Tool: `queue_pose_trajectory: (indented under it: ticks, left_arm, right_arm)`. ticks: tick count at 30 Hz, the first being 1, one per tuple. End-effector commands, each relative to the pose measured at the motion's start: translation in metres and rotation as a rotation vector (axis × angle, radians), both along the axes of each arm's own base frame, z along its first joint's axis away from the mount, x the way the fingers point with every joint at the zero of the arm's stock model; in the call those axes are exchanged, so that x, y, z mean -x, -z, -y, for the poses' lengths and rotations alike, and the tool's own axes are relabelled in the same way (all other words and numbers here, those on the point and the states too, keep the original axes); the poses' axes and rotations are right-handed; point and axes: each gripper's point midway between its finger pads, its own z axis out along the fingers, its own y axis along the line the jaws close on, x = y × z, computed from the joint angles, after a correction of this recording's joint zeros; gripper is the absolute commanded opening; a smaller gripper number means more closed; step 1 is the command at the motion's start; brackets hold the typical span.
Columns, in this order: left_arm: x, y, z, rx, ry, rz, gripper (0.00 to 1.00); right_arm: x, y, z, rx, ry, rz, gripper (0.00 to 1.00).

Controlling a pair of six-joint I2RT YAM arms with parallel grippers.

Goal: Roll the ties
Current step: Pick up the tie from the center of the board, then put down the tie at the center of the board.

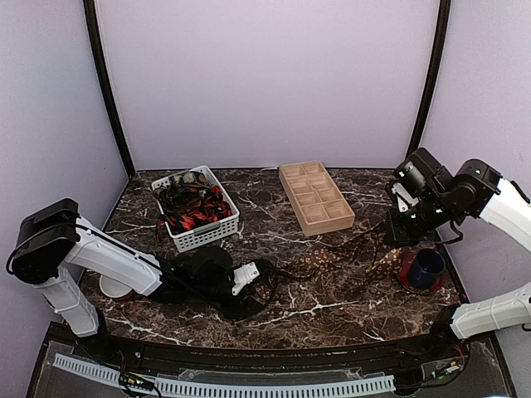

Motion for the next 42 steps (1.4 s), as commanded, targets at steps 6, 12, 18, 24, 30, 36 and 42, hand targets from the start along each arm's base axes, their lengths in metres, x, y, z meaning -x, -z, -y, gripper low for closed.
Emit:
queue_pose_trajectory:
  ticks: [6, 12, 18, 24, 30, 36, 42]
  left_arm:
    - [0.005, -0.018, 0.026, 0.073, 0.079, 0.037, 0.58]
    - [-0.009, -0.01, 0.054, 0.061, 0.077, 0.053, 0.59]
    - [-0.02, 0.005, 0.047, -0.074, 0.022, 0.041, 0.13]
    - [0.011, -0.072, 0.013, -0.056, 0.087, -0.004, 0.0]
    - [0.066, -0.141, -0.039, 0.04, 0.105, -0.183, 0.0]
    - [0.052, -0.17, -0.103, 0.157, -0.123, -0.194, 0.01]
    - [0.025, -0.145, -0.1, -0.025, -0.132, -0.21, 0.01]
  right_arm:
    - [-0.007, -0.008, -0.002, -0.016, 0.008, 0.027, 0.0]
    - [-0.007, -0.011, 0.0, -0.006, 0.011, 0.027, 0.0]
    - [-0.004, -0.012, 0.014, 0.039, 0.032, 0.03, 0.0]
    - [0.003, -0.022, 0.041, 0.117, 0.072, 0.035, 0.0]
    - [0.03, -0.015, 0.044, 0.077, 0.024, -0.037, 0.0]
    - [0.017, 0.018, 0.019, 0.07, -0.049, -0.113, 0.0]
    - [-0.025, 0.053, -0.032, 0.052, -0.158, -0.164, 0.0]
